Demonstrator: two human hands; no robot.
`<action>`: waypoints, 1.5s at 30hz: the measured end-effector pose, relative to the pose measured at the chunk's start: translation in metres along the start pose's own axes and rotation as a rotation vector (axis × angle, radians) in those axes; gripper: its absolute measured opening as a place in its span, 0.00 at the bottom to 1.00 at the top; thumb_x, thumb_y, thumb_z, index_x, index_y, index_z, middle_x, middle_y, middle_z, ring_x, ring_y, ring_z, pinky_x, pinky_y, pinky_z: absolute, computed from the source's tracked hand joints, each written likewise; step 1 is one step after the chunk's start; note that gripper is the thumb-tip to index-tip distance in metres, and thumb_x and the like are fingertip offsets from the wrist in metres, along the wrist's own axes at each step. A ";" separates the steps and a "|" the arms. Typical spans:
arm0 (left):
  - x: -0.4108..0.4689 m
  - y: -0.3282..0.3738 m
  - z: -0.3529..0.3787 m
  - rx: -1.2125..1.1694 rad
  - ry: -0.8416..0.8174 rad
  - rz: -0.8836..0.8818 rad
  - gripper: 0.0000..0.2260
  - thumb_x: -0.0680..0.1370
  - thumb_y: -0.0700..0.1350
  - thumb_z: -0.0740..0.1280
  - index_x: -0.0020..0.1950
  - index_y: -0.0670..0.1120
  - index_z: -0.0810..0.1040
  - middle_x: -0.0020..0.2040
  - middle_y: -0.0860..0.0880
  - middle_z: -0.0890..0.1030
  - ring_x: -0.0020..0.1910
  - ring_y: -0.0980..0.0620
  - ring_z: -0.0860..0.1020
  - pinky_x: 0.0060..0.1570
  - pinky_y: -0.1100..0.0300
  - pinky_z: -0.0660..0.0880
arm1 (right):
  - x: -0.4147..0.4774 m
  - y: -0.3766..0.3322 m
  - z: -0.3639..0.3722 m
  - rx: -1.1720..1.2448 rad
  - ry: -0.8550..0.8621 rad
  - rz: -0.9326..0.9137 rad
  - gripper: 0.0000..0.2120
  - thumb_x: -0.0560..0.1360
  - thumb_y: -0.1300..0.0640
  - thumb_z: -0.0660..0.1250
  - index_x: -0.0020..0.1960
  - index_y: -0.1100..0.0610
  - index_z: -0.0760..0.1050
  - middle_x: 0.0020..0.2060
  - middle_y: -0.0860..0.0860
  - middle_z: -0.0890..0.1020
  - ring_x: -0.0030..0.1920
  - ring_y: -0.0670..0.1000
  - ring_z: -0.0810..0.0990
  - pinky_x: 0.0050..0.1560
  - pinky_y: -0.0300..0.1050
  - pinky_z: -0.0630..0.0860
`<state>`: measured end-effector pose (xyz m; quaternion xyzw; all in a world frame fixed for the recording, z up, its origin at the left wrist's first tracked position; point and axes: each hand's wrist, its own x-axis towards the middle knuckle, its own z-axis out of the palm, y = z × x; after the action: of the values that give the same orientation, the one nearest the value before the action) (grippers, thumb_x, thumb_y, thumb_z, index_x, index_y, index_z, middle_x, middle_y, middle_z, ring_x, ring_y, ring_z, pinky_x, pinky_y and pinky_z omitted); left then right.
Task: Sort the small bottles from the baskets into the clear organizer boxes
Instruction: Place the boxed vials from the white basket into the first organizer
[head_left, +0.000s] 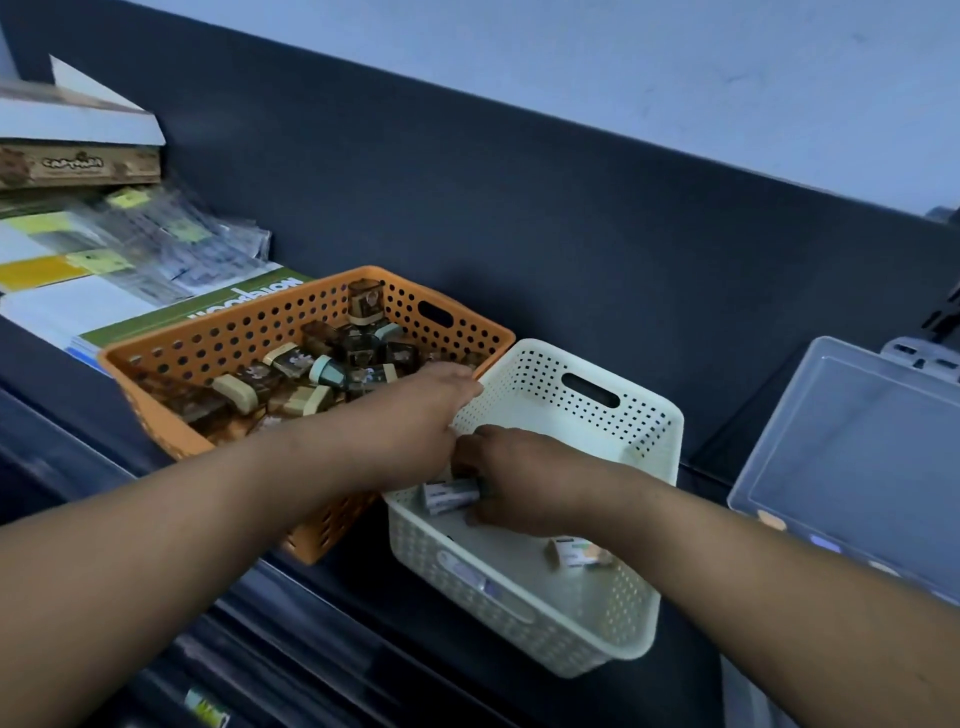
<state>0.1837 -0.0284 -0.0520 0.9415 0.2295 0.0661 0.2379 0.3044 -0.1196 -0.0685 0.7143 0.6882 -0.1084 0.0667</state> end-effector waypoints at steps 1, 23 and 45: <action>0.000 0.000 0.000 -0.002 0.001 -0.005 0.25 0.80 0.37 0.60 0.76 0.49 0.61 0.77 0.53 0.55 0.74 0.55 0.58 0.59 0.71 0.51 | 0.001 0.001 0.000 0.013 -0.008 -0.003 0.23 0.73 0.52 0.72 0.65 0.51 0.70 0.55 0.51 0.75 0.51 0.54 0.77 0.49 0.48 0.75; 0.010 0.106 -0.006 -0.385 0.024 0.133 0.12 0.67 0.49 0.76 0.46 0.48 0.80 0.44 0.43 0.83 0.46 0.40 0.81 0.47 0.40 0.78 | -0.127 0.062 -0.051 0.620 0.440 0.255 0.06 0.71 0.58 0.73 0.42 0.53 0.76 0.33 0.51 0.83 0.36 0.51 0.83 0.41 0.49 0.78; 0.050 0.295 0.084 -0.835 -0.236 0.199 0.11 0.79 0.37 0.62 0.57 0.47 0.80 0.47 0.45 0.81 0.45 0.52 0.74 0.42 0.69 0.72 | -0.356 0.156 -0.025 0.872 0.859 0.591 0.04 0.74 0.64 0.70 0.46 0.65 0.76 0.33 0.55 0.80 0.35 0.50 0.79 0.40 0.41 0.78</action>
<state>0.3658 -0.2709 0.0162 0.7834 0.0626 0.0678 0.6146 0.4512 -0.4654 0.0352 0.8136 0.3231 -0.0601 -0.4797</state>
